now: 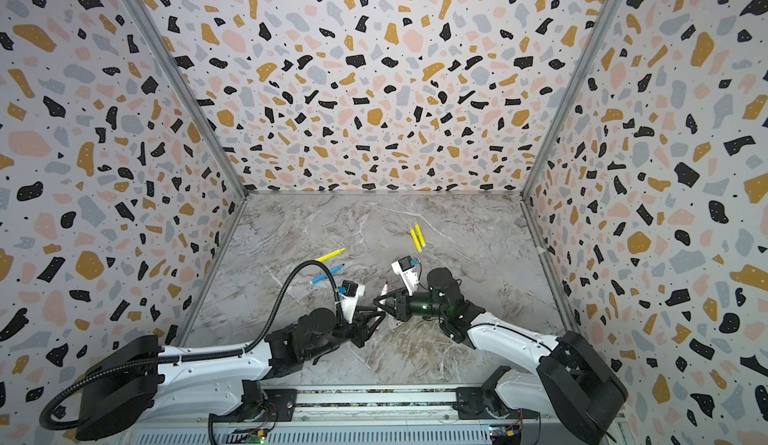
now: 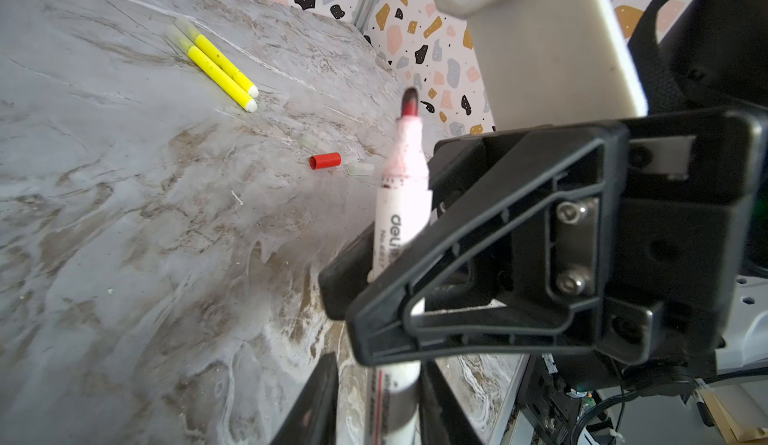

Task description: Insert the pens into the pen caps

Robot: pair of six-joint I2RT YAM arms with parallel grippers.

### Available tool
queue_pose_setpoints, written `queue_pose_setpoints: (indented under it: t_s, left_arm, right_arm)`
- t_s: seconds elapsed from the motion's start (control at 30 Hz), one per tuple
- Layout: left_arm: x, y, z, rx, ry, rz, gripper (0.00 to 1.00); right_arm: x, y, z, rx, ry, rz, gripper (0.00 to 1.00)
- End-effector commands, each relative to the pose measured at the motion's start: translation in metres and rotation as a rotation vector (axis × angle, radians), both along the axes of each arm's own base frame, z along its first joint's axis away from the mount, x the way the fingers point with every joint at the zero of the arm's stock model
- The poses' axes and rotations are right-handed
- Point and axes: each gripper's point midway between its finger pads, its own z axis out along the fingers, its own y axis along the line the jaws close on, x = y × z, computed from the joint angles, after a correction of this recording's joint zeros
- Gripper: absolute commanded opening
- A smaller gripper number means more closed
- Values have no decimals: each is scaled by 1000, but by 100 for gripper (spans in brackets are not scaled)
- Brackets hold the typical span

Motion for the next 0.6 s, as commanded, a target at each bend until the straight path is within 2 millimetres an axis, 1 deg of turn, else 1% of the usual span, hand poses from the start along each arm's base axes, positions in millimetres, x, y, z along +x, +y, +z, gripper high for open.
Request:
queue_pose_setpoints:
  t_s: [0.0, 0.07, 0.27, 0.5, 0.53, 0.57]
  left_arm:
    - [1, -9, 22, -67, -29, -11, 28]
    - [2, -10, 24, -70, -31, -9, 24]
    - [2, -10, 25, -73, -32, -10, 16]
    - [4, -6, 23, -72, -31, 11, 1]
    - [4, -6, 22, -70, -29, 13, 0]
    - [4, -5, 22, -70, -30, 14, 0]
  right_arm:
    - [1, 4, 24, 42, -66, 10, 9]
    - [0, 5, 23, 42, -63, 15, 9]
    - [-4, 9, 21, 49, -59, 36, 9]
    - [-5, 9, 21, 49, -61, 36, 9]
    - [-5, 9, 21, 49, -61, 34, 11]
    - [-5, 9, 21, 46, -61, 31, 16]
